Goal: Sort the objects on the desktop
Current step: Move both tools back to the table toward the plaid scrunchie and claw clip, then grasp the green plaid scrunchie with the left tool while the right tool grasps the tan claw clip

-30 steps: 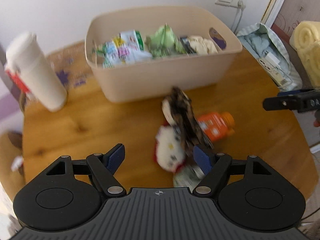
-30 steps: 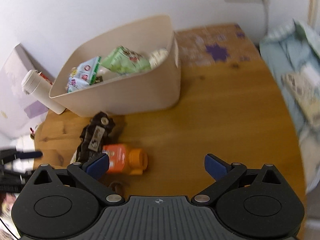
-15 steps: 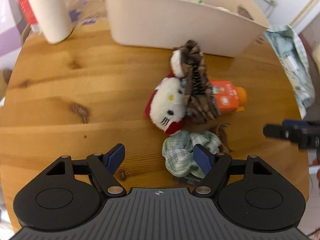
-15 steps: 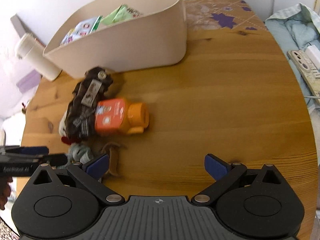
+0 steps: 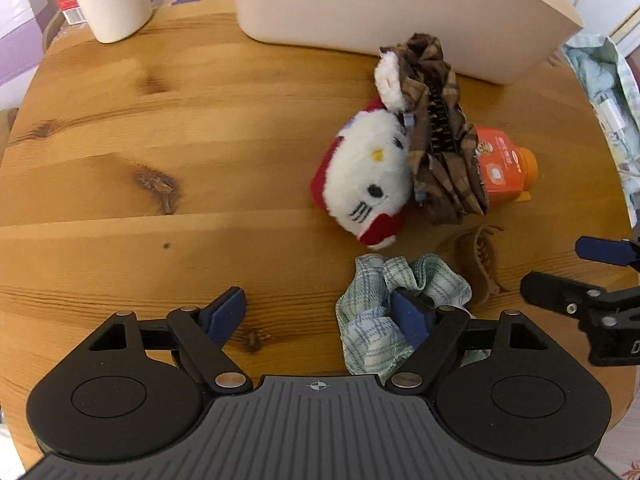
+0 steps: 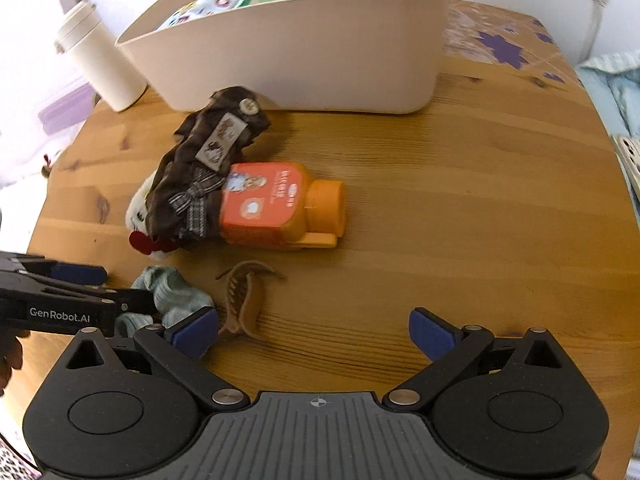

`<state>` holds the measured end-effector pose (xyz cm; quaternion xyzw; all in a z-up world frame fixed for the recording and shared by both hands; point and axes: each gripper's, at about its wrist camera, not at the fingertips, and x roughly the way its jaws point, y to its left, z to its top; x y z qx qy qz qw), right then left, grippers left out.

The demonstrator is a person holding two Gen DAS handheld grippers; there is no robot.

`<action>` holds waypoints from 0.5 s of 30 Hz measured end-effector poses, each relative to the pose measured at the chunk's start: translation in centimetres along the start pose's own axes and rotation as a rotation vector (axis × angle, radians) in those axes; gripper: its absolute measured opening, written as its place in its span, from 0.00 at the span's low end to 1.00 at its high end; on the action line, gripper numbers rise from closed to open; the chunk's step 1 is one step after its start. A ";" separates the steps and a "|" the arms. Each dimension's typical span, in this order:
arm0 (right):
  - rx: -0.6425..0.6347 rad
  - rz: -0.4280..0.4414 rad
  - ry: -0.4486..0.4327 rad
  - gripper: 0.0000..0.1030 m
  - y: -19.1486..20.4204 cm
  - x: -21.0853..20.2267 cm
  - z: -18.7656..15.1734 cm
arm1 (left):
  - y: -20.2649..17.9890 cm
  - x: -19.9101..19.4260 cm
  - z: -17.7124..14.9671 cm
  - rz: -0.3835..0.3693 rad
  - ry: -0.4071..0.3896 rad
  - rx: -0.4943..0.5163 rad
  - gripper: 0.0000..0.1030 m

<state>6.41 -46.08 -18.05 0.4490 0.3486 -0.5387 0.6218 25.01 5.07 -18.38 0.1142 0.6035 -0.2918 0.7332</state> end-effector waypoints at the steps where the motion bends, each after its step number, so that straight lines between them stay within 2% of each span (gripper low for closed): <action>1: -0.012 -0.002 0.001 1.00 0.3 0.2 0.1 | 0.1 0.0 -0.1 0.013 -0.003 0.012 0.79; 7: -0.080 -0.012 0.013 1.00 2.3 1.4 0.4 | 1.7 0.0 -0.6 0.119 -0.026 0.022 0.80; 13: -0.113 -0.038 0.021 1.00 3.6 2.7 0.9 | 1.8 0.0 -0.6 0.120 -0.037 0.043 0.81; 15: -0.116 -0.042 0.008 0.97 3.7 2.9 0.7 | 1.6 0.3 -0.5 0.121 -0.048 0.043 0.81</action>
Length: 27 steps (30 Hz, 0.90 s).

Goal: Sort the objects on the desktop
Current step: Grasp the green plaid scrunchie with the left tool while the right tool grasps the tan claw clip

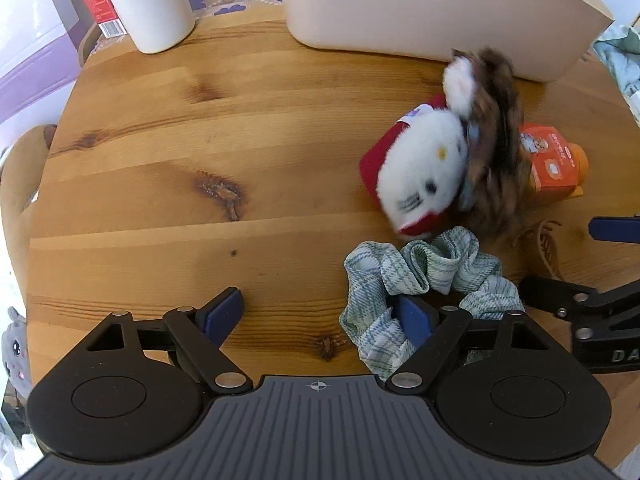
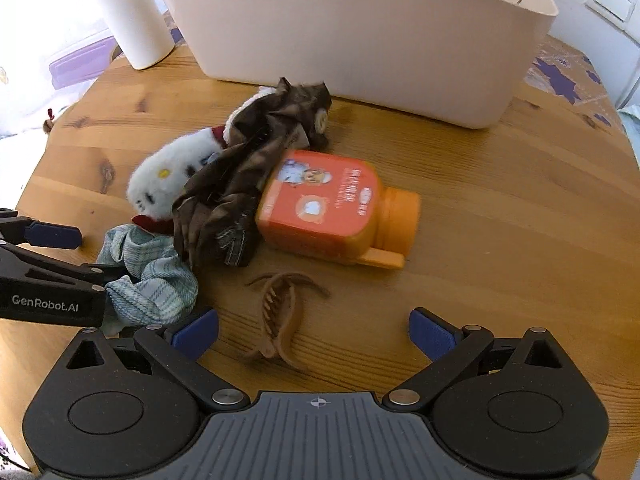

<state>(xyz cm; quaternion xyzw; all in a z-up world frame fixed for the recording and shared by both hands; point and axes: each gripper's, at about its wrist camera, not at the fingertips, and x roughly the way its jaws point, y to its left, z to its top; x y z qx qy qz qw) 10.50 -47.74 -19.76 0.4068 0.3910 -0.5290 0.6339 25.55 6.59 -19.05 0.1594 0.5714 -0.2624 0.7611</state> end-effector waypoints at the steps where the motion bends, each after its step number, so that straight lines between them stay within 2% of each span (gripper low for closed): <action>1: -0.013 -0.012 -0.015 0.95 0.2 -0.1 -0.1 | -0.1 0.0 0.0 0.000 -0.008 -0.003 0.81; 3: -0.042 -0.035 -0.032 0.83 0.6 -0.2 -0.2 | 0.1 0.0 0.0 0.000 -0.017 -0.005 0.81; 5: -0.056 -0.060 -0.041 0.75 0.6 -0.3 -0.4 | -0.1 0.0 0.1 0.001 -0.022 0.004 0.81; 7: -0.059 -0.074 -0.052 0.66 0.4 -0.6 -0.6 | -0.3 0.0 0.2 -0.004 -0.029 0.011 0.76; 8: -0.056 -0.075 -0.058 0.61 0.2 -0.8 -0.7 | -0.5 -0.3 0.1 -0.006 -0.038 0.017 0.68; 9: -0.051 -0.077 -0.063 0.53 0.0 -0.9 -0.7 | -0.6 -0.5 0.1 -0.009 -0.054 0.023 0.51; 11: -0.037 -0.084 -0.072 0.42 -0.6 -1.2 -0.8 | -1.2 -1.0 0.0 -0.015 -0.078 0.036 0.30; 15: -0.011 -0.095 -0.070 0.17 -1.7 -1.7 -0.9 | -1.6 -1.2 -0.1 -0.017 -0.086 0.048 0.26; 21: 0.038 -0.052 -0.063 0.17 -3.2 -2.4 -2.0 | -1.2 -1.3 -0.1 -0.032 -0.080 0.026 0.17; 27: 0.086 -0.011 -0.074 0.17 -4.3 -2.9 -3.3 | -0.6 -1.8 -1.4 -0.071 -0.067 -0.015 0.14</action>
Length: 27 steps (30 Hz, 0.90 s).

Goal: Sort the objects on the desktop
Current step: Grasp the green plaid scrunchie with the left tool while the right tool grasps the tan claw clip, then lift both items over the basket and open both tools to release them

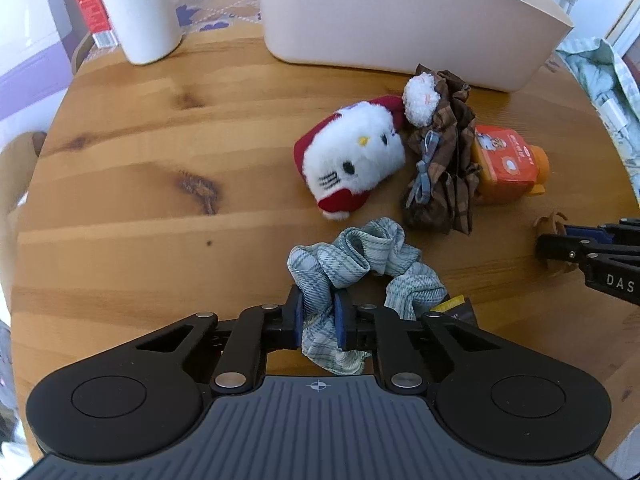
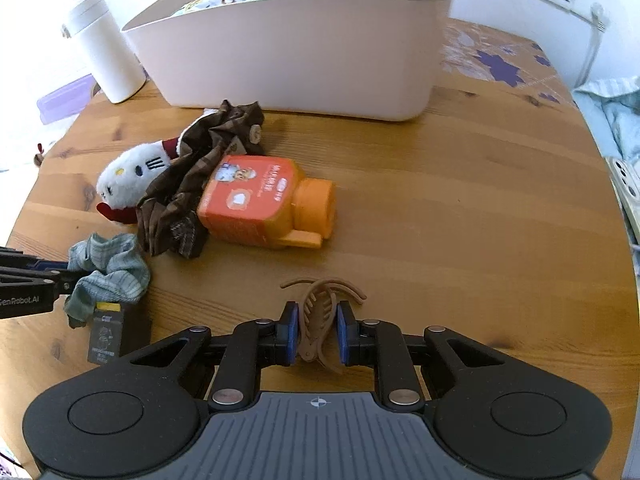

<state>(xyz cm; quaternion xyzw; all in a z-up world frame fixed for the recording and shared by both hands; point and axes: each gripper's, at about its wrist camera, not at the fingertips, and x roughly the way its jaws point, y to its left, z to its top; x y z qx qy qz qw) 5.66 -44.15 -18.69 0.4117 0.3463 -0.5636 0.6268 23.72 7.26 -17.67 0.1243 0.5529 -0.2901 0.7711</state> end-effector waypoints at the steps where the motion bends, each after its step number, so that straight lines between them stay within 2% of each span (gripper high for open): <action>1: 0.003 0.001 -0.003 0.17 -0.3 -0.2 -0.2 | 0.1 -0.1 -0.3 0.000 -0.001 -0.003 0.14; 10: 0.023 -0.006 -0.044 0.17 -2.5 -2.1 -0.3 | 0.7 -1.6 -1.9 -0.016 -0.018 -0.040 0.12; 22: 0.015 0.026 -0.113 0.17 -3.0 -4.8 0.6 | 1.0 -4.6 -0.9 -0.036 -0.104 -0.082 0.12; 27: 0.015 0.051 -0.149 0.17 -3.1 -6.3 1.6 | 0.9 -6.2 -0.3 -0.050 -0.147 -0.068 0.12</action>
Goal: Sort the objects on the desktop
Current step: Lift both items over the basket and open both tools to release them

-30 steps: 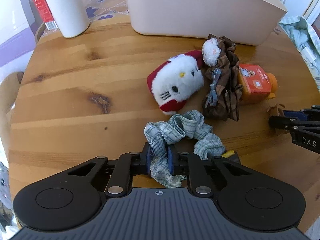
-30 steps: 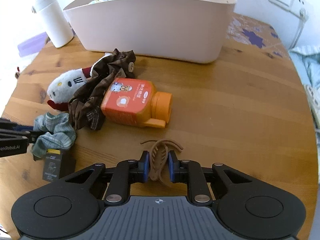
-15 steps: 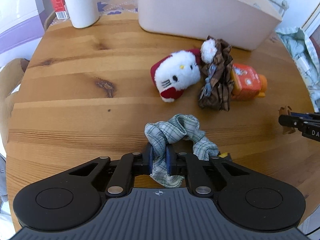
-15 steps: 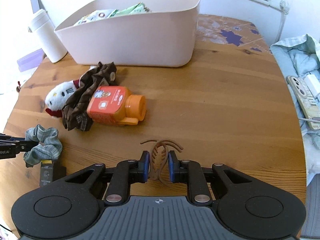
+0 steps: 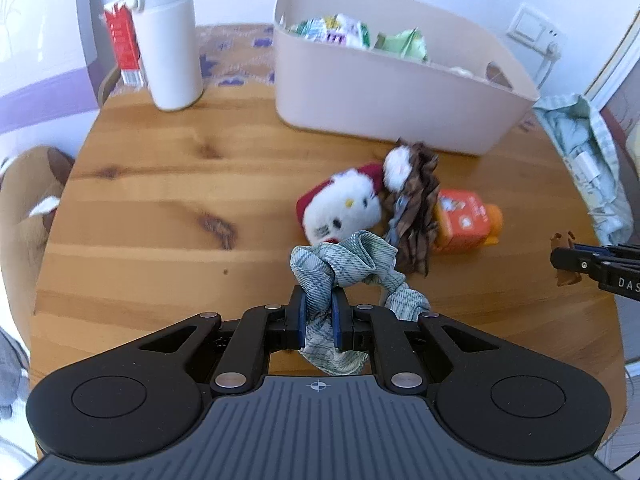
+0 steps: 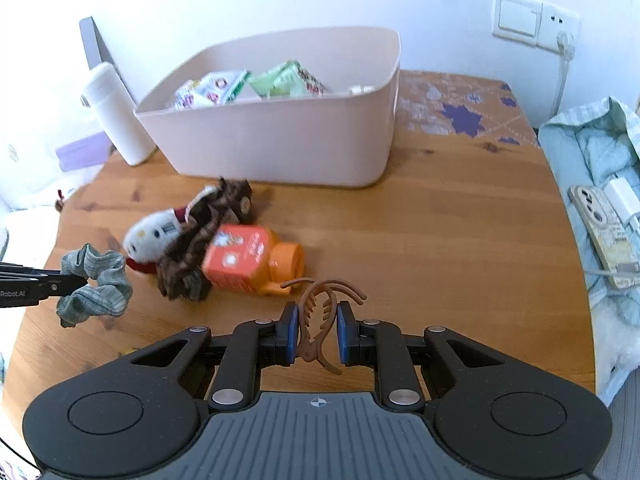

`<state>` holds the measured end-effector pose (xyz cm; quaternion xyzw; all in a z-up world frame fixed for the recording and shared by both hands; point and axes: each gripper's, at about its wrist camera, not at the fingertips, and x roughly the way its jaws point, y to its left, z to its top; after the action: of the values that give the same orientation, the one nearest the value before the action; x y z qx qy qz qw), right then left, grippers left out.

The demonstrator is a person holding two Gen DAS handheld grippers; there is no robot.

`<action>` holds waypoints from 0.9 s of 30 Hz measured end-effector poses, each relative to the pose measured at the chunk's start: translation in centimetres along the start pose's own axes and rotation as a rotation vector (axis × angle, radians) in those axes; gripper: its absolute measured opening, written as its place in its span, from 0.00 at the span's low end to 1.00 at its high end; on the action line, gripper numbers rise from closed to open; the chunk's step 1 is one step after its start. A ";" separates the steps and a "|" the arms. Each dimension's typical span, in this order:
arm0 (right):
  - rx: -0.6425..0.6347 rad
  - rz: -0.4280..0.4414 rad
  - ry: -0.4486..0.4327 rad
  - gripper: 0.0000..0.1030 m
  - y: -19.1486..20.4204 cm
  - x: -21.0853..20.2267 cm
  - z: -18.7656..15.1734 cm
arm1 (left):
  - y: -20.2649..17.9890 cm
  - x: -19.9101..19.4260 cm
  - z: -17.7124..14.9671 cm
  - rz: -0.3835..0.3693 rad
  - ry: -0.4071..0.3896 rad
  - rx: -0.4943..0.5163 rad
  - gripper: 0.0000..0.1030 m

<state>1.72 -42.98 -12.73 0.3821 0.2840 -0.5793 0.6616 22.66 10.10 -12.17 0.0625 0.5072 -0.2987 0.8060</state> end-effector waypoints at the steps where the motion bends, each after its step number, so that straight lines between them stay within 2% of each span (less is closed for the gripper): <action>1: 0.001 0.004 -0.008 0.17 -0.1 -0.3 0.3 | 0.0 -0.3 0.2 -0.003 -0.009 0.001 0.12; 10: -0.009 -0.001 -0.094 0.17 -1.3 -2.2 4.5 | 0.7 -2.1 3.5 0.004 -0.088 -0.007 0.12; 11: -0.020 -0.007 -0.101 0.17 -1.4 -2.4 5.1 | 0.9 -2.2 4.1 0.060 -0.161 -0.194 0.12; 18: -0.054 -0.029 -0.162 0.17 -2.1 -3.0 9.7 | 1.7 -3.3 8.7 0.062 -0.236 -0.137 0.12; 27: -0.053 -0.019 -0.243 0.17 -1.7 -2.7 15.1 | 1.5 -4.3 15.2 0.032 -0.346 -0.120 0.12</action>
<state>-1.45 -54.20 -2.60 0.2885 0.2207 -0.6199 0.6955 34.00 7.02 -1.56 -0.0300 0.3767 -0.2612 0.8883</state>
